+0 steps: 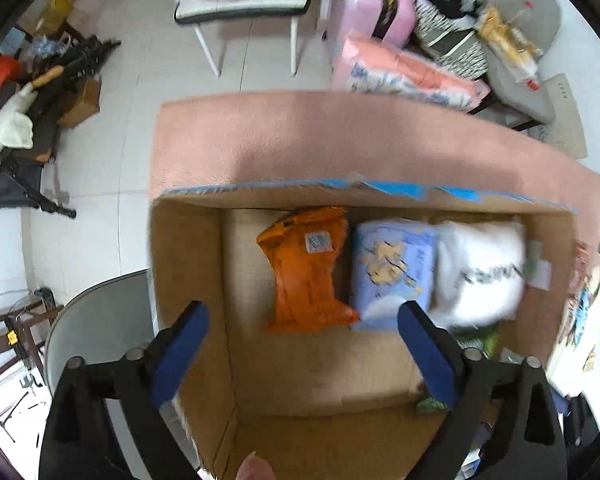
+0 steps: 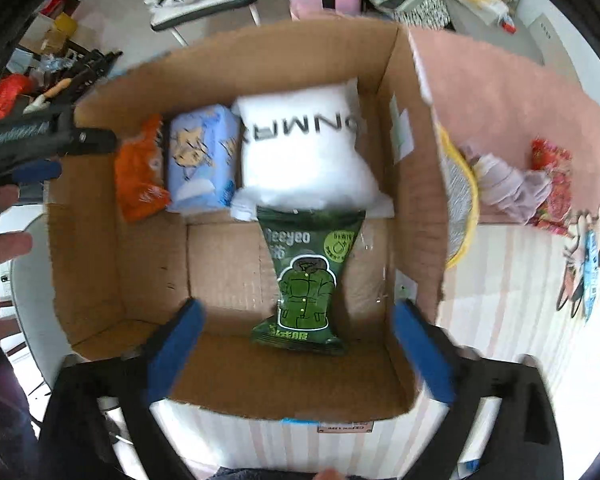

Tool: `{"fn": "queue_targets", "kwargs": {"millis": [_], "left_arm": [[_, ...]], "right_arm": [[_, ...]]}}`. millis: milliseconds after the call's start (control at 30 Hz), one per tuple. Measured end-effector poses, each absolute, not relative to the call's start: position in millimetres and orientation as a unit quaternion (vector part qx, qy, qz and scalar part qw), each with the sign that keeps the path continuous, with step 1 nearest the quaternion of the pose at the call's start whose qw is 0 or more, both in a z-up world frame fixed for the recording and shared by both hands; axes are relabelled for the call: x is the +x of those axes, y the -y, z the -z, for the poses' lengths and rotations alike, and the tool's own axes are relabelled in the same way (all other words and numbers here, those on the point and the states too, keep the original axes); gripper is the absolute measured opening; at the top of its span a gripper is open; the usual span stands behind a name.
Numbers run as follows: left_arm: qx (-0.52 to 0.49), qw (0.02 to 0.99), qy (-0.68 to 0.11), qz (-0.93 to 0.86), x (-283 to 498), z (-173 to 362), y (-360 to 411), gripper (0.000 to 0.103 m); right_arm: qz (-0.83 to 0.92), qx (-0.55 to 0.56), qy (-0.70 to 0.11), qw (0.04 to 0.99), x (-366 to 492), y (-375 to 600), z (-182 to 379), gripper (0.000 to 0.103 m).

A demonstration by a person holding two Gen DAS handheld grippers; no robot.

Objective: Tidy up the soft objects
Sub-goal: 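Grasp the lavender cloth with the left tool while the right tool grasps the red snack bag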

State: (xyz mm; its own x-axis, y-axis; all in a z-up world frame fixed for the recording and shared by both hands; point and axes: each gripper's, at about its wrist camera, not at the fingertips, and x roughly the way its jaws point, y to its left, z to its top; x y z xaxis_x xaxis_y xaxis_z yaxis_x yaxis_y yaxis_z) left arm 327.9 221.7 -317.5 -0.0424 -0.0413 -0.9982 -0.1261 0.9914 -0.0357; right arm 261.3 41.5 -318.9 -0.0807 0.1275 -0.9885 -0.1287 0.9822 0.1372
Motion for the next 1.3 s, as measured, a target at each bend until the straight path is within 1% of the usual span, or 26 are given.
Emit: {"fn": "queue_targets", "kwargs": {"millis": [100, 333, 433, 600, 733, 833, 933, 1000, 1033, 1067, 1100, 1167, 1233, 1300], "left_arm": [[-0.06, 0.711, -0.7, -0.029, 300, 291, -217, 0.099], [-0.05, 0.737, -0.673, -0.038, 244, 257, -199, 0.099], [-0.054, 0.753, -0.654, -0.042, 226, 238, -187, 0.099], [-0.061, 0.779, -0.623, -0.037, 219, 203, -143, 0.099], [-0.05, 0.787, -0.615, 0.002, 242, 188, -80, 0.099], [-0.018, 0.781, -0.624, 0.018, 269, 195, -35, 0.099], [0.01, 0.755, -0.654, 0.039, 311, 222, 15, 0.099], [0.013, 0.739, -0.672, 0.046, 333, 240, 38, 0.098], [0.008, 0.724, -0.688, 0.048, 348, 254, 50, 0.097], [0.0, 0.714, -0.699, 0.046, 357, 266, 58, 0.094], [-0.013, 0.702, -0.71, 0.05, 365, 276, 66, 0.092], [-0.047, 0.673, -0.737, 0.045, 382, 300, 77, 0.076], [-0.088, 0.643, -0.76, 0.037, 395, 324, 84, 0.069], [-0.132, 0.616, -0.776, 0.023, 404, 348, 87, 0.069]], "right_arm": [[-0.096, -0.009, -0.719, 0.688, 254, -40, 304, 0.103], [-0.122, -0.01, -0.708, 0.696, 231, -31, 275, 0.103], [-0.134, 0.003, -0.687, 0.714, 218, -9, 255, 0.103], [-0.129, 0.042, -0.648, 0.75, 216, 50, 226, 0.103], [-0.113, 0.079, -0.637, 0.759, 232, 121, 217, 0.103], [-0.082, 0.106, -0.646, 0.751, 259, 182, 231, 0.103], [-0.035, 0.132, -0.654, 0.744, 293, 245, 263, 0.102], [-0.021, 0.147, -0.662, 0.735, 317, 273, 288, 0.096], [-0.012, 0.151, -0.669, 0.727, 328, 284, 302, 0.09], [-0.004, 0.158, -0.678, 0.718, 338, 294, 318, 0.083], [-0.002, 0.171, -0.688, 0.705, 350, 304, 338, 0.079], [-0.001, 0.187, -0.701, 0.688, 367, 313, 367, 0.072], [-0.004, 0.197, -0.71, 0.676, 378, 319, 391, 0.066], [-0.011, 0.204, -0.718, 0.665, 387, 320, 412, 0.065]]}}
